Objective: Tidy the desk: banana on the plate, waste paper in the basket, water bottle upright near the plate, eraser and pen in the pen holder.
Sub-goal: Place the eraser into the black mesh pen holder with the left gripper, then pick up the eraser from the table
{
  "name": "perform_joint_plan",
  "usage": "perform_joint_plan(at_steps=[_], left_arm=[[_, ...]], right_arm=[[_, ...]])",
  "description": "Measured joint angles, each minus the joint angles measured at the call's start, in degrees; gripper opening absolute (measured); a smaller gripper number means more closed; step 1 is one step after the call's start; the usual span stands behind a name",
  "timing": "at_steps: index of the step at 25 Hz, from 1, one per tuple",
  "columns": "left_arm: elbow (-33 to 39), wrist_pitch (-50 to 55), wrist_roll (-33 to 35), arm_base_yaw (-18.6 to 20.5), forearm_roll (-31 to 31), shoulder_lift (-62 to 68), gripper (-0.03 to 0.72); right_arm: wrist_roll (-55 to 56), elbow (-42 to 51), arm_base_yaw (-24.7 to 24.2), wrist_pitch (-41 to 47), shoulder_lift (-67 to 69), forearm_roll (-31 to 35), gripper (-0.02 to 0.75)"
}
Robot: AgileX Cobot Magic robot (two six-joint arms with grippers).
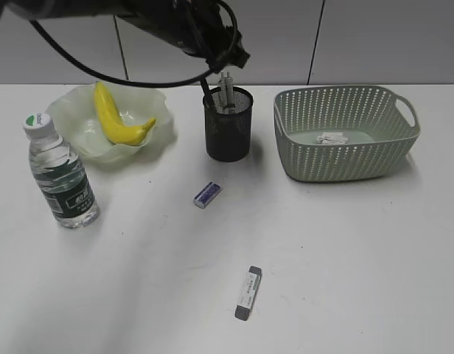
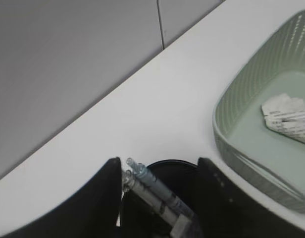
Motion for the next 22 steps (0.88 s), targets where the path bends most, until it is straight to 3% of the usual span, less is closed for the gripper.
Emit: perform_joint_plan(at_steps=[8,14,17,22], left_arm=[[0.00,23.69,-0.26,0.00,0.14,-17.35,0.364],[0.82,39.49,-5.47,0.00,0.58,-31.23,0.347],[4.70,44.70,-8.92,0.00,2.32,-38.55,0.342],[17.86,45.15,-12.30,0.00,4.21,-54.68,0.340]], right_arm=[[0.00,0.00,0.00,-0.04,0.00,-0.05,0.244],[0.00,0.00,0.00,-0.04,0.00,-0.05,0.244],[0.00,0.00,0.00,-0.04,0.00,-0.05,0.243],[0.00,0.00,0.00,-0.04,0.00,-0.05,0.244]])
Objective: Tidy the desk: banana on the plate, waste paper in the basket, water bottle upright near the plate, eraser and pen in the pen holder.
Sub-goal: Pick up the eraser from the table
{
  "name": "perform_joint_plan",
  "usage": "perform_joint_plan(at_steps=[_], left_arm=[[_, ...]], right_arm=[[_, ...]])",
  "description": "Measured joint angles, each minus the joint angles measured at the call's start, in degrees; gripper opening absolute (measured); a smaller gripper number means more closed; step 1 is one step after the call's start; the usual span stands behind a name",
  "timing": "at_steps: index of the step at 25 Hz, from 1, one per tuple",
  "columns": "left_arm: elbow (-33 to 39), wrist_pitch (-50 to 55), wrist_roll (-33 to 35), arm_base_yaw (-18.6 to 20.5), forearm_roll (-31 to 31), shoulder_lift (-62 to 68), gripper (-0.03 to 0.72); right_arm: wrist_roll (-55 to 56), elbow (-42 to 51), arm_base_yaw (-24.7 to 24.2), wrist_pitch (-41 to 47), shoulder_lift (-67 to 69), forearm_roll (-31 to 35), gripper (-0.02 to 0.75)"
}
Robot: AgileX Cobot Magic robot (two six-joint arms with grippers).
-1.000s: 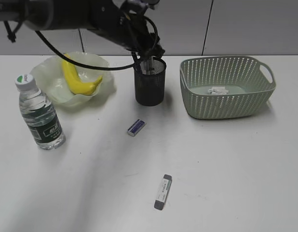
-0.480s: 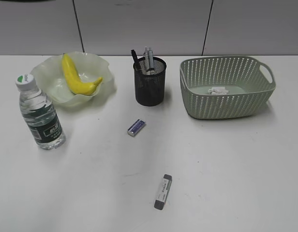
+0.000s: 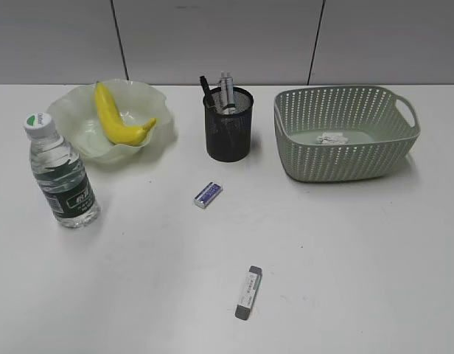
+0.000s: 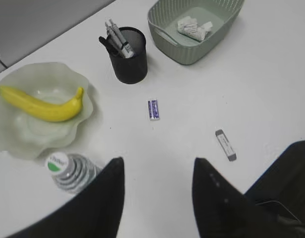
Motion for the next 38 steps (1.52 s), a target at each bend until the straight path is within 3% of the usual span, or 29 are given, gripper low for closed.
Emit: perform_joint_plan(at_steps=[10,17,22,28,34,38], left_arm=[[35.24,-4.65,-1.32,0.00,-0.12,-36.09,0.313],[49.16,-7.16,-5.59,0.00,2.67,-56.41,0.309],[51.68,-6.77,-7.54,0.00,4.06,-62.10,0.309],[51.68,-6.77,-7.83,0.00,4.77,-62.24,0.309],[51.68,-6.82,-7.83,0.00,4.89,-64.60,0.309],[51.68,-6.77,-7.83,0.00,4.96,-64.99,0.309]], right_arm=[[0.00,0.00,0.00,0.00,0.00,0.00,0.244],[0.00,0.00,0.00,0.00,0.00,0.00,0.244],[0.00,-1.17,0.00,-3.38,5.99,0.83,0.244],[-0.06,-5.87,0.00,-16.83,30.96,3.09,0.244],[-0.06,-22.52,0.00,-18.71,65.56,7.51,0.244],[3.56,-38.39,0.00,-9.69,84.80,13.53,0.244]])
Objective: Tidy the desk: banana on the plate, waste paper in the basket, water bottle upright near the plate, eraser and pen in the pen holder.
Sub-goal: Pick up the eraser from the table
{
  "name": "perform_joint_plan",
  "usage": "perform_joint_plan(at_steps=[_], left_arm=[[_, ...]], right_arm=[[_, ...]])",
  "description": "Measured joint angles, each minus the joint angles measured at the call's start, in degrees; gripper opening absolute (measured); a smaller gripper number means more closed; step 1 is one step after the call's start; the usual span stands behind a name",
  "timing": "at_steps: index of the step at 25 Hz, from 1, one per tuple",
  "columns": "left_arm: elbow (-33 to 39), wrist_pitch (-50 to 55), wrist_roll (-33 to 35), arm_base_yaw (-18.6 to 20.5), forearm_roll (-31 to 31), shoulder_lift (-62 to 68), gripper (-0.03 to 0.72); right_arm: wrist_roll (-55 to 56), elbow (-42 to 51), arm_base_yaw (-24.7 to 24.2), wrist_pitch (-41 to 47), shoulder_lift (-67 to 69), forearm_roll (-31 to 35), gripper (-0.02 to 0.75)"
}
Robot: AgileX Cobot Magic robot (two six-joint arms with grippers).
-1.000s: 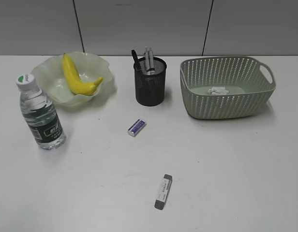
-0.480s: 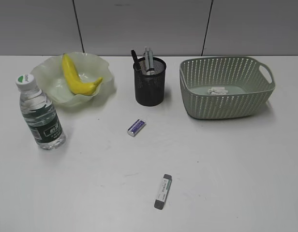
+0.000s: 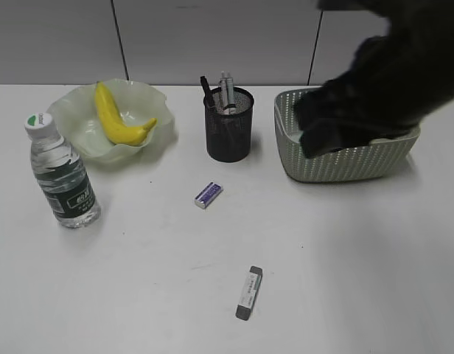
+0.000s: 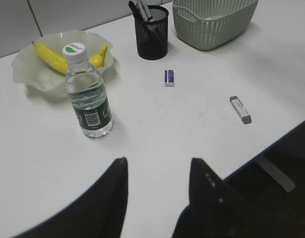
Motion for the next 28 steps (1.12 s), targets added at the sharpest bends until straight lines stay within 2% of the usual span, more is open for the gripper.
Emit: perform_joint_plan(at_steps=[4,6,10,15,19,28], left_arm=[[0.05,0.00,0.00,0.00,0.05,0.00,0.309],[0.05,0.00,0.00,0.00,0.05,0.00,0.309],[0.05,0.00,0.00,0.00,0.05,0.00,0.309],[0.05,0.00,0.00,0.00,0.05,0.00,0.309],[0.05,0.00,0.00,0.00,0.05,0.00,0.309],[0.05,0.00,0.00,0.00,0.07,0.00,0.309]], right_arm=[[7.95,-11.21,0.00,14.84,16.89,4.05,0.244],[9.18,-13.86,0.01,17.25,23.18,7.35,0.248],[11.73,-14.66,1.17,18.22,29.88,11.83,0.312],[17.28,-14.67,5.09,13.87,32.13,9.57,0.407],[20.15,-14.67,7.35,12.79,34.54,7.96,0.417],[22.38,-14.67,7.04,13.28,38.89,4.63,0.417]])
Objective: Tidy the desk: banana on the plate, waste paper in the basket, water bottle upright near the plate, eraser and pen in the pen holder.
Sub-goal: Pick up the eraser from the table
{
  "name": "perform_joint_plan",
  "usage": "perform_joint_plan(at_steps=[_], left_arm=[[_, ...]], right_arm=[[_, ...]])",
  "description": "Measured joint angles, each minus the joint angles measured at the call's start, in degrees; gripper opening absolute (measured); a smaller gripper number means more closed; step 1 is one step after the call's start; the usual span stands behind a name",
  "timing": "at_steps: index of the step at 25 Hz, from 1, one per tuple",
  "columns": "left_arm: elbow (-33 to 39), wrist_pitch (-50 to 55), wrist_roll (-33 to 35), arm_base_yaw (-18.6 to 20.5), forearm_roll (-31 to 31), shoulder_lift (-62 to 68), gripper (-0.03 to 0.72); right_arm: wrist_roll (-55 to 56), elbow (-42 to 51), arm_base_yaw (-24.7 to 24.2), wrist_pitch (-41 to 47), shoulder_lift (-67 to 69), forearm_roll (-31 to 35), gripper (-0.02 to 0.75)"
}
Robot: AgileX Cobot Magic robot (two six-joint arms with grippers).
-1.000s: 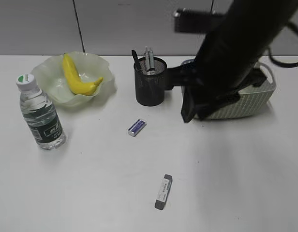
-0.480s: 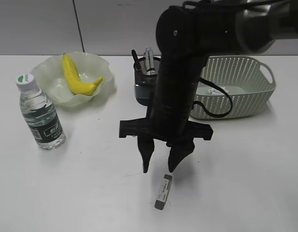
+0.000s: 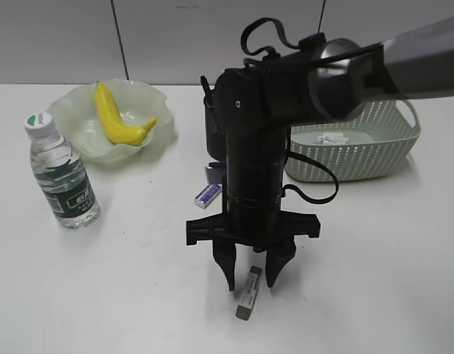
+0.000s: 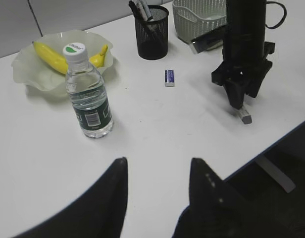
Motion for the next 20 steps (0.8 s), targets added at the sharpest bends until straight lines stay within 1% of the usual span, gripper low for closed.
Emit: perform_joint_plan(at_steps=[7,9,10,12,15,20], left_arm=[[0.00,0.00,0.00,0.00,0.04,0.00,0.309],[0.00,0.00,0.00,0.00,0.04,0.00,0.309],[0.00,0.00,0.00,0.00,0.04,0.00,0.309],[0.00,0.00,0.00,0.00,0.04,0.00,0.309],[0.00,0.00,0.00,0.00,0.04,0.00,0.309],[0.00,0.00,0.00,0.00,0.04,0.00,0.309]], right_arm=[[0.06,0.00,-0.19,-0.84,2.56,-0.31,0.410],[0.12,0.00,-0.25,-0.91,3.53,-0.38,0.380],[0.12,0.00,-0.25,-0.91,3.92,-0.38,0.353],[-0.03,-0.05,-0.25,-0.80,4.24,0.09,0.290],[-0.21,-0.12,-0.25,-0.80,4.24,-0.06,0.167],[-1.63,-1.64,-0.25,-0.94,3.95,-1.30,0.164]])
